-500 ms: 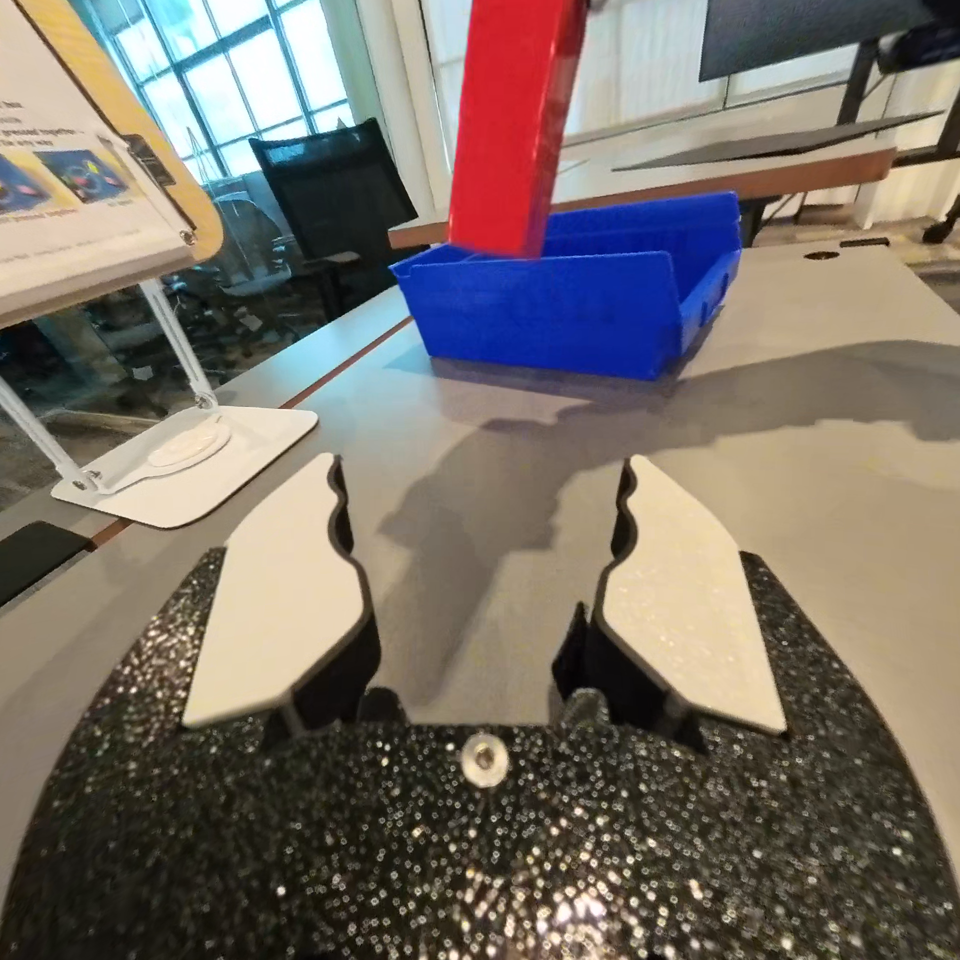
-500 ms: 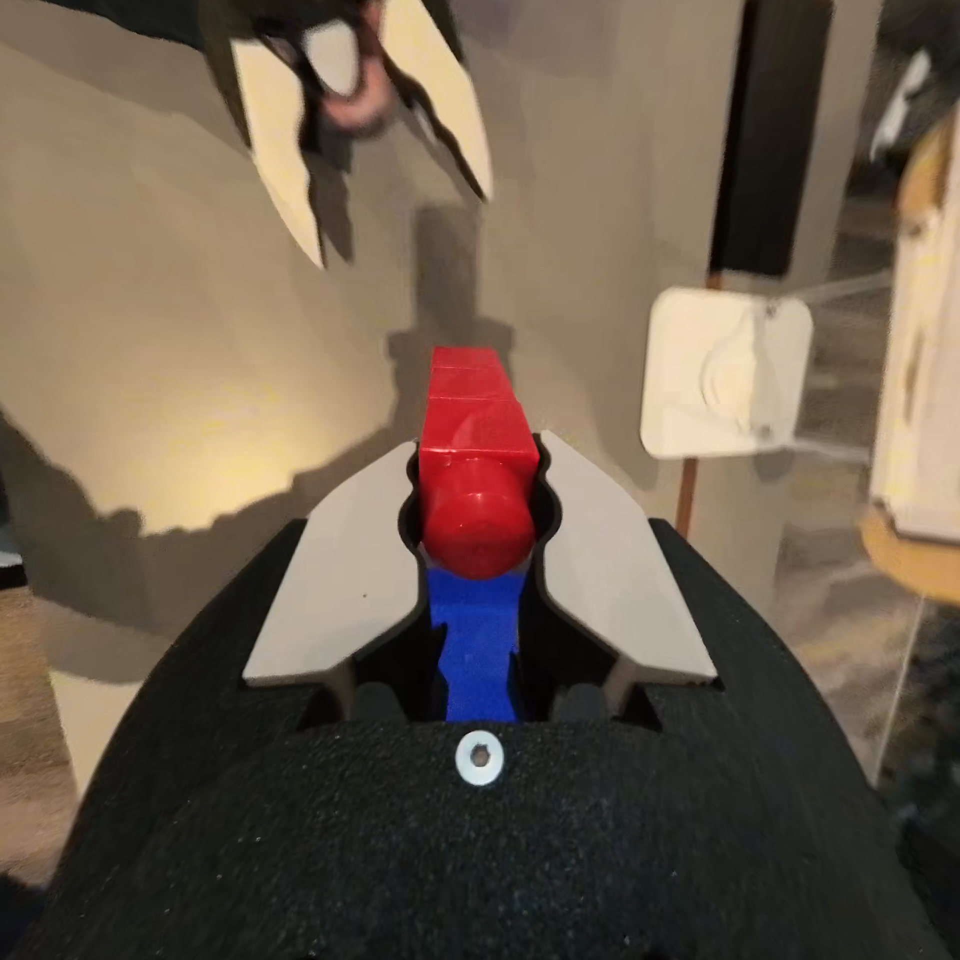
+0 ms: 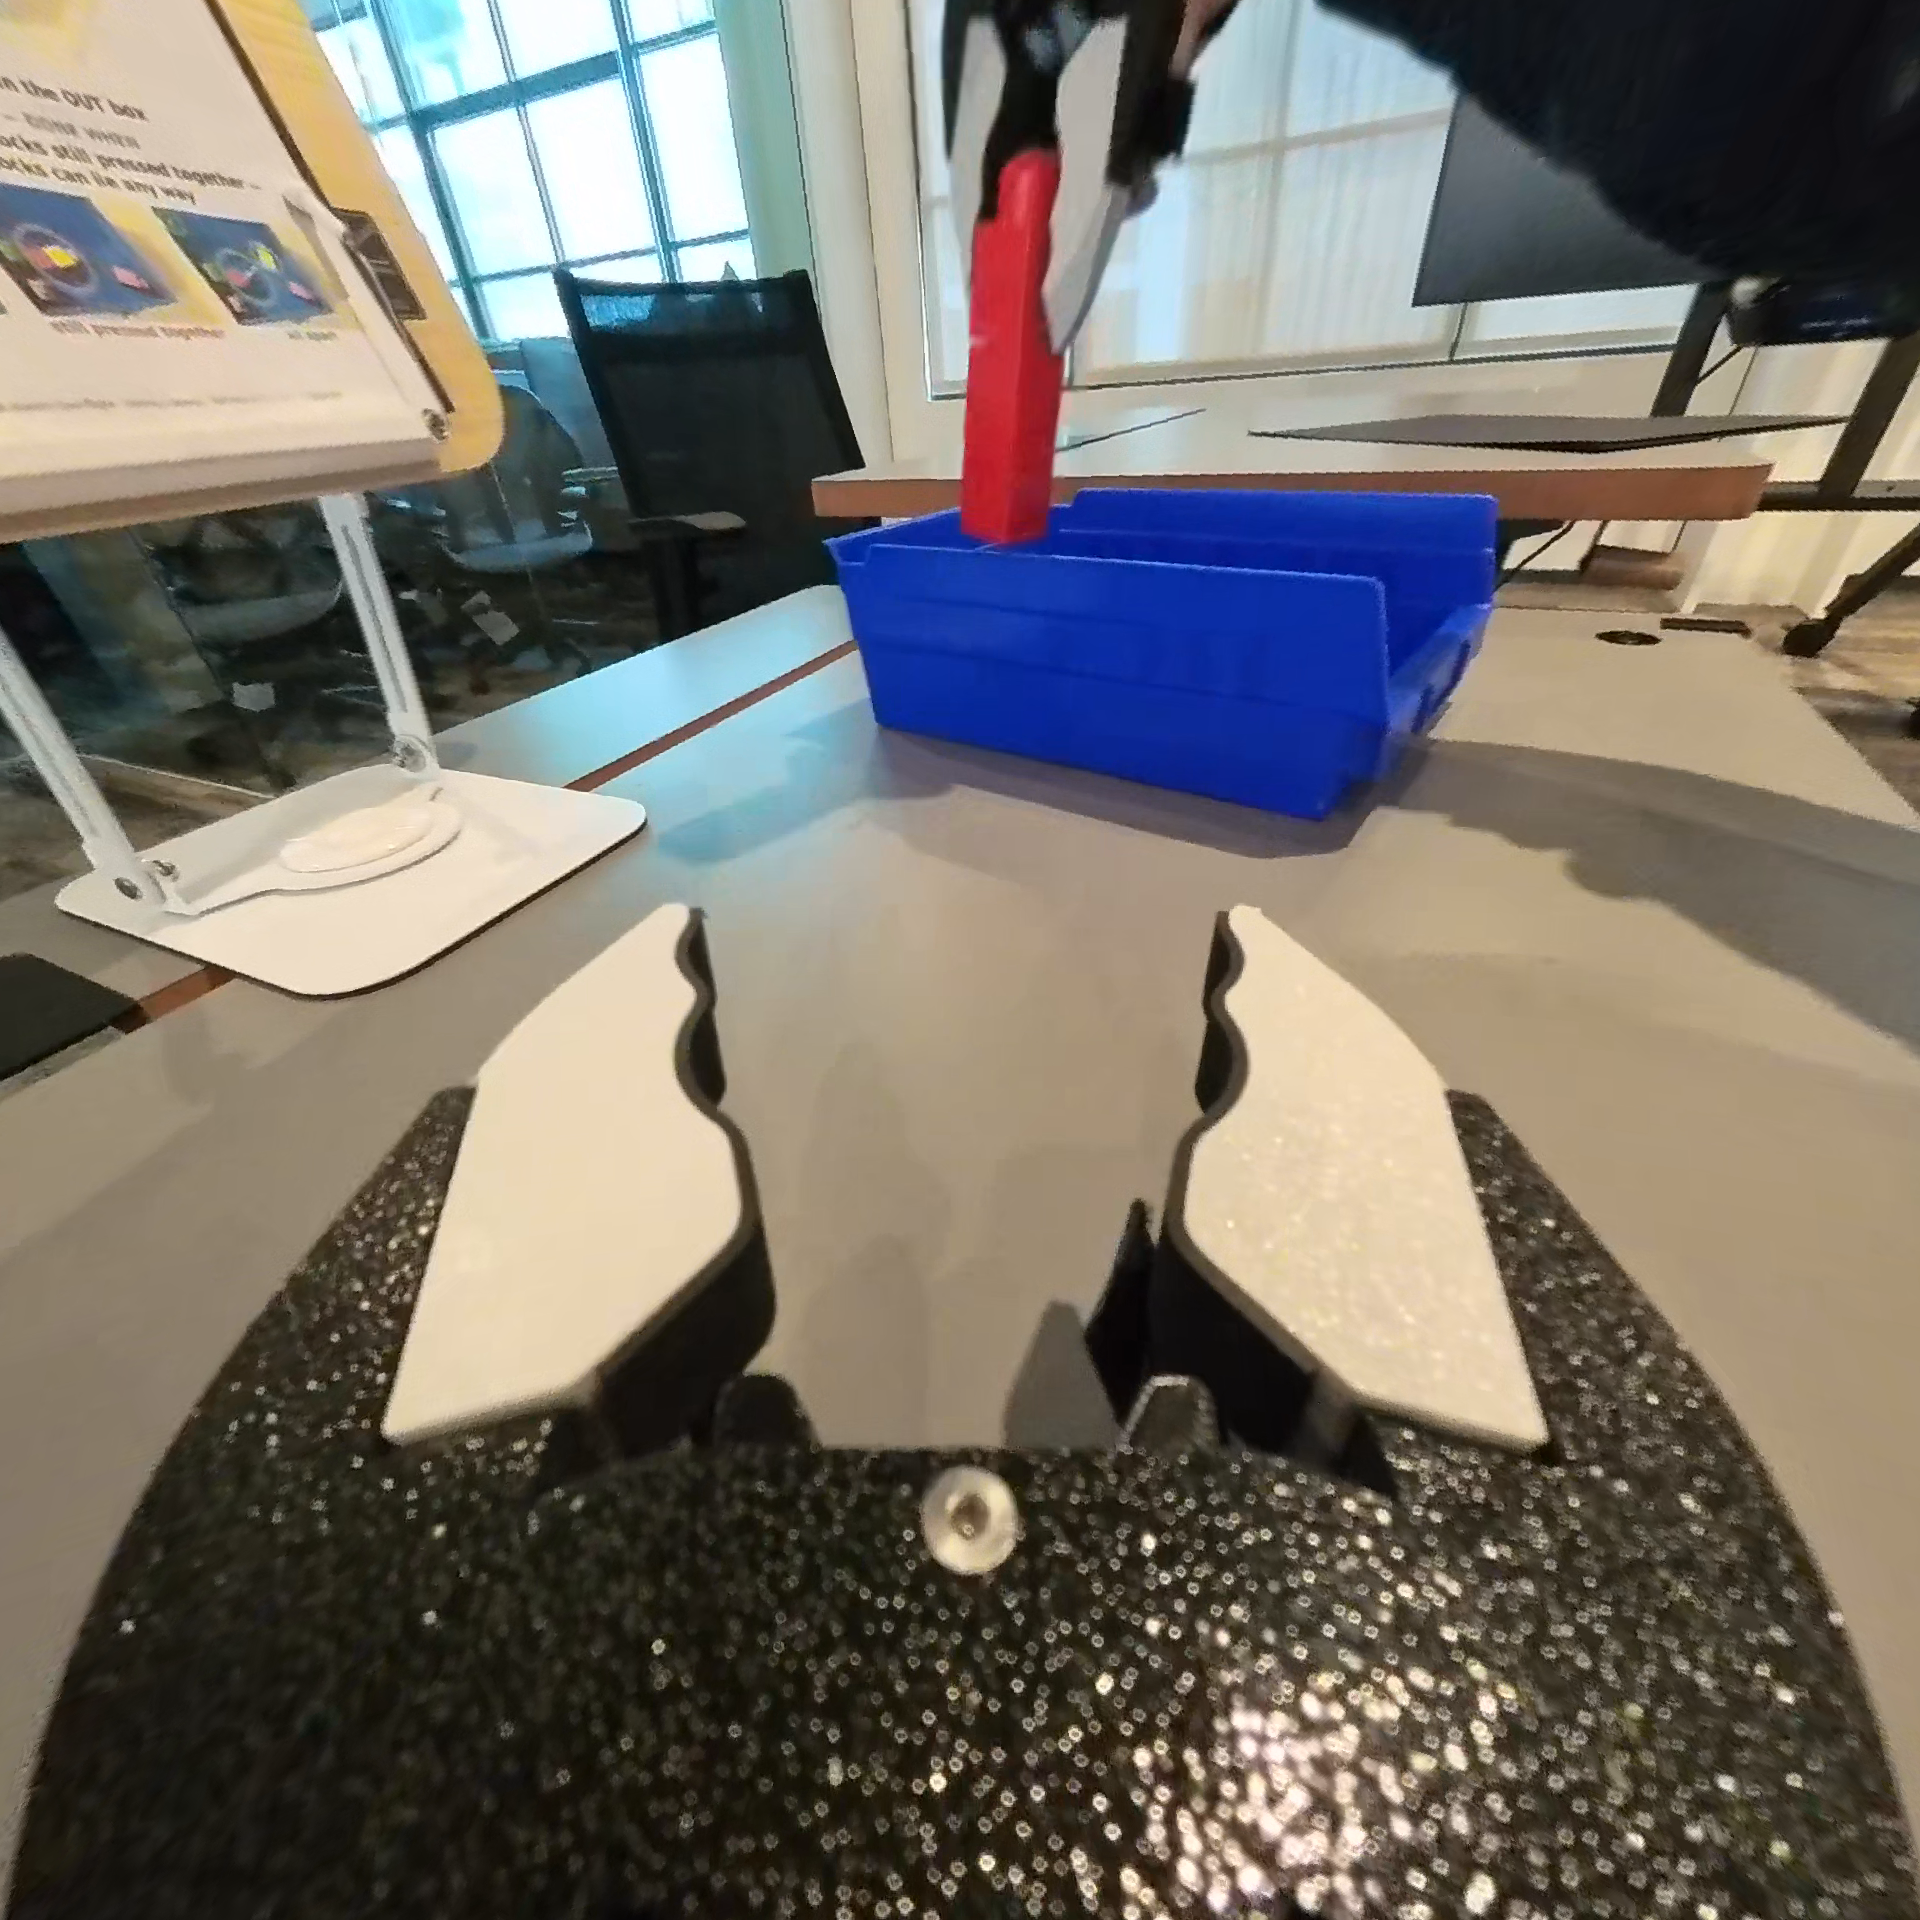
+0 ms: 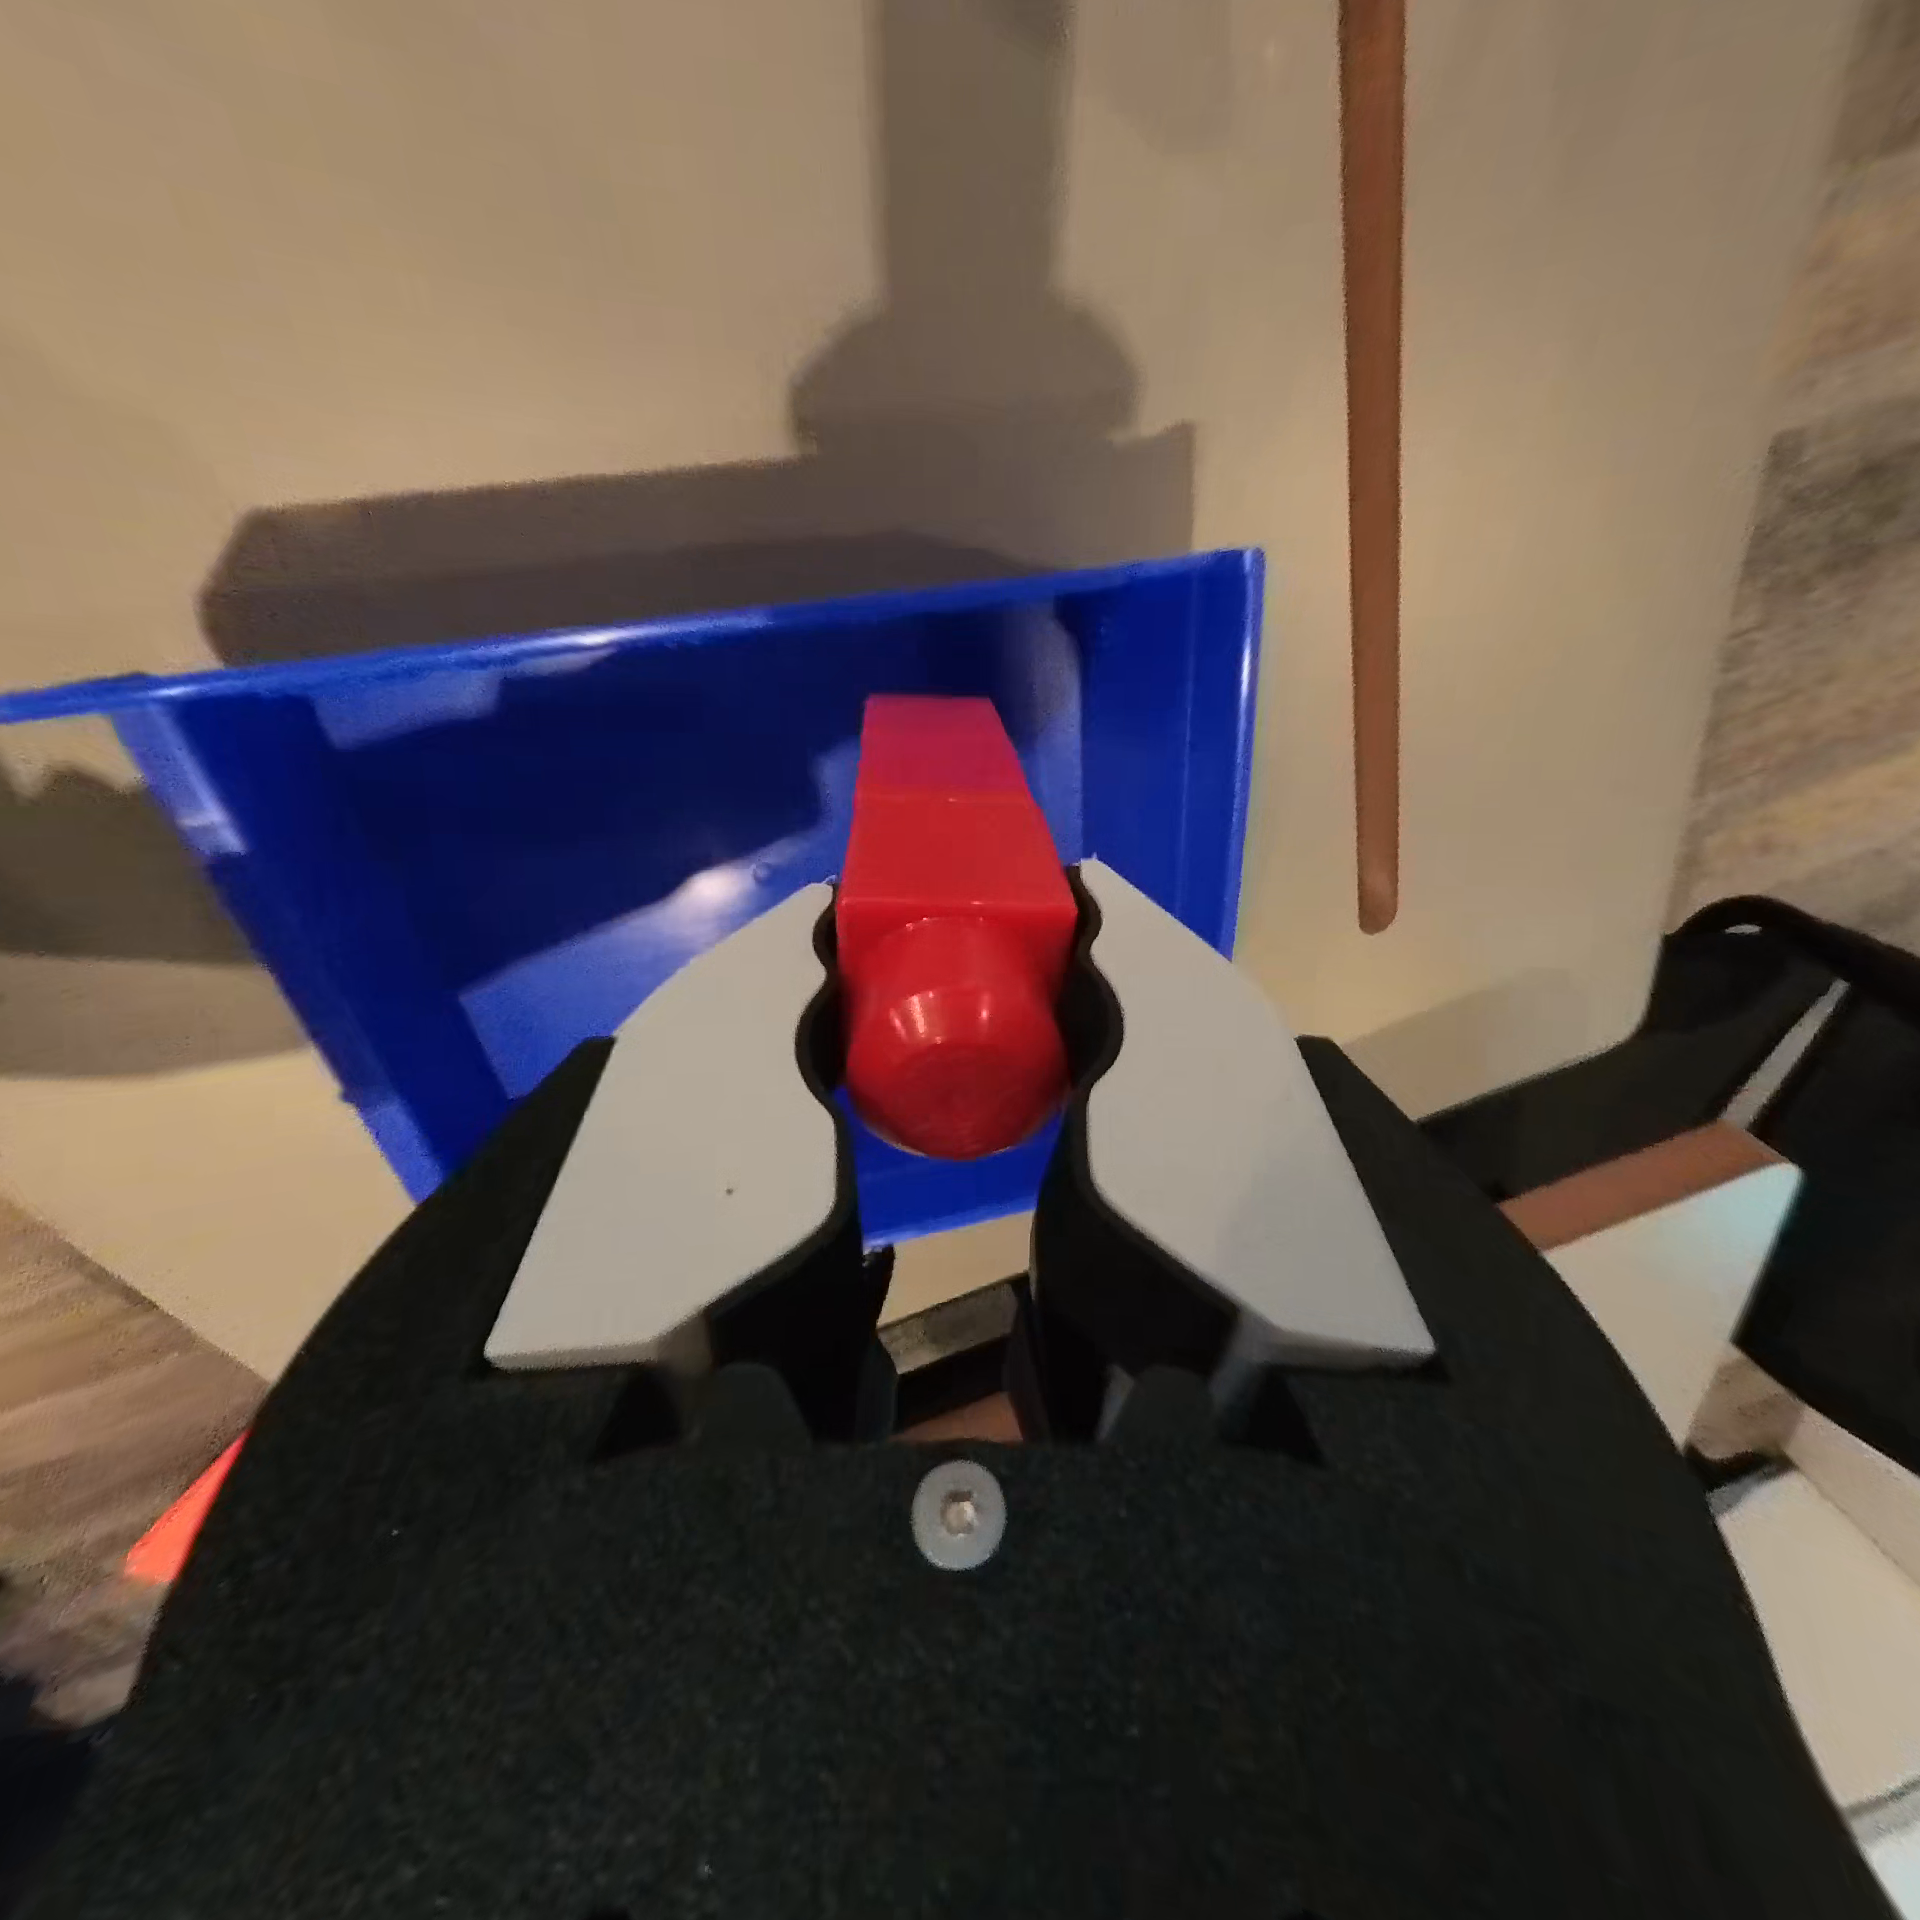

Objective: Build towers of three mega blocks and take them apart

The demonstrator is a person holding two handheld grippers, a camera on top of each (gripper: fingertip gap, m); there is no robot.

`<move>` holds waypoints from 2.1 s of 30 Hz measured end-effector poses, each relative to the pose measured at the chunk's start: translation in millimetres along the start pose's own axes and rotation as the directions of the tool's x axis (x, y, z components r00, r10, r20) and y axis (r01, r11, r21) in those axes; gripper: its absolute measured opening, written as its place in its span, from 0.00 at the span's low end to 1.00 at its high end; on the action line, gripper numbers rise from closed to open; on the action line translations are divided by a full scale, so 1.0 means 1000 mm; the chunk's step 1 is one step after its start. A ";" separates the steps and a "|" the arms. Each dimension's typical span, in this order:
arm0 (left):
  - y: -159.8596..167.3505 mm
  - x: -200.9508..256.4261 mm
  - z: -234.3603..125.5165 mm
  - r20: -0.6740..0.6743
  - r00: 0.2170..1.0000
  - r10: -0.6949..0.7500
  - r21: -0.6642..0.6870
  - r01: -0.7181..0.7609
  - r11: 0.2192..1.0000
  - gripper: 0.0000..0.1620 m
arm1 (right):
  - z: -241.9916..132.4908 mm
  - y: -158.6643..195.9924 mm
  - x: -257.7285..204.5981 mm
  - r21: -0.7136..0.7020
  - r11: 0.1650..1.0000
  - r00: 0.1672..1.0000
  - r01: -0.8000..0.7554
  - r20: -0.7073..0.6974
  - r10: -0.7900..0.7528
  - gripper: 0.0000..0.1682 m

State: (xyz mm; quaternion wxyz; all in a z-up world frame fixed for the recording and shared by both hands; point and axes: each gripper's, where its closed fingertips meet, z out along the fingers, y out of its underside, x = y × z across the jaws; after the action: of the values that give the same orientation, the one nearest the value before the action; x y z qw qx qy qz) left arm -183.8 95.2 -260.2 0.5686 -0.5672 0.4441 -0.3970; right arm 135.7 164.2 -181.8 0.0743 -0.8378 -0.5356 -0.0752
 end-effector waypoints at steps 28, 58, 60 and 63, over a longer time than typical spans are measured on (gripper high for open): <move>-0.003 -0.004 -0.003 -0.039 0.994 -0.099 0.032 0.100 0.994 0.54 | 0.100 -0.001 0.024 -0.034 0.994 0.988 0.106 0.120 -0.101 0.23; -0.010 -0.009 -0.007 -0.015 0.994 -0.106 0.086 0.107 0.991 0.49 | 0.000 -0.039 0.016 0.184 0.982 0.987 0.034 -0.163 -0.003 0.16; -0.016 -0.014 -0.012 0.042 0.998 -0.055 0.114 0.050 0.992 0.38 | -0.011 -0.060 -0.003 0.298 0.954 0.980 0.045 -0.197 0.016 0.12; -0.029 -0.018 -0.020 0.130 0.991 0.033 0.134 -0.050 0.990 0.21 | -0.027 -0.090 -0.035 0.470 0.880 0.968 0.064 -0.243 0.059 0.07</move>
State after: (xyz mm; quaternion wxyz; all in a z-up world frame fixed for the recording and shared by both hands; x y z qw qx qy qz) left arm -206.3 105.0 -229.8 0.6415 -0.5417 0.3905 -0.3775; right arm 38.1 164.6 -159.1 0.3436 -0.7771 -0.5252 -0.0469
